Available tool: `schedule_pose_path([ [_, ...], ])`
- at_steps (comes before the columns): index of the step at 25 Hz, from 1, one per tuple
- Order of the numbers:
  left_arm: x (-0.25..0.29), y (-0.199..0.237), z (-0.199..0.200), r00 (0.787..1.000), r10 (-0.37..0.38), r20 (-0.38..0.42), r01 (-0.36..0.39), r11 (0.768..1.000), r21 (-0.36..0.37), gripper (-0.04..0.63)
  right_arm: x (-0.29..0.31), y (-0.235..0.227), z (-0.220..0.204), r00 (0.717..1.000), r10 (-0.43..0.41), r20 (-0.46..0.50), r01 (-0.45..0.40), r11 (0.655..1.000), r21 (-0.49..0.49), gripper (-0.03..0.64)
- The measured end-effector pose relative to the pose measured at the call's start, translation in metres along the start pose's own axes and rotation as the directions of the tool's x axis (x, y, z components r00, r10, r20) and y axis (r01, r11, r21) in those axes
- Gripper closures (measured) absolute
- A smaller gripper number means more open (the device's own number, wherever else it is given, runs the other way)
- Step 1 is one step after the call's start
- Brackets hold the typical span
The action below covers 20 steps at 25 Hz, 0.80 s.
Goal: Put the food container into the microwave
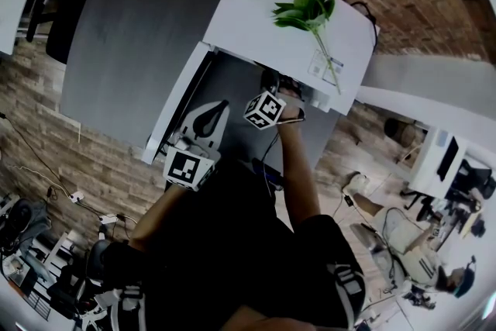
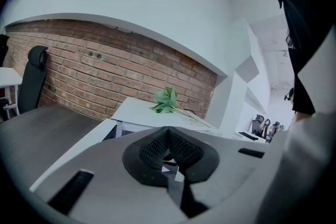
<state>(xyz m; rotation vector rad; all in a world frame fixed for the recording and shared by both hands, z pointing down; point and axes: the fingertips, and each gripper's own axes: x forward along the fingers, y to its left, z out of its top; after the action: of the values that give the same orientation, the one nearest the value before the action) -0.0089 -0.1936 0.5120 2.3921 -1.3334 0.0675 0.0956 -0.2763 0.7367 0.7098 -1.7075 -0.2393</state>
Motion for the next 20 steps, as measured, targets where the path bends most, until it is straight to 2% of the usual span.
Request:
schedule_pose_path([
  [10,-0.008,-0.005,0.002,1.000,-0.002,0.017,0.002,1.000,0.009,0.560,-0.002,-0.004,-0.004,0.998,-0.057,-0.009,0.057,0.998,-0.013,0.575],
  [20,-0.018,-0.007,0.008,0.999,0.004,0.034,-0.005,1.000,0.011,0.560,-0.013,-0.004,0.001,0.997,-0.071,0.012,0.071,0.997,0.001,0.575],
])
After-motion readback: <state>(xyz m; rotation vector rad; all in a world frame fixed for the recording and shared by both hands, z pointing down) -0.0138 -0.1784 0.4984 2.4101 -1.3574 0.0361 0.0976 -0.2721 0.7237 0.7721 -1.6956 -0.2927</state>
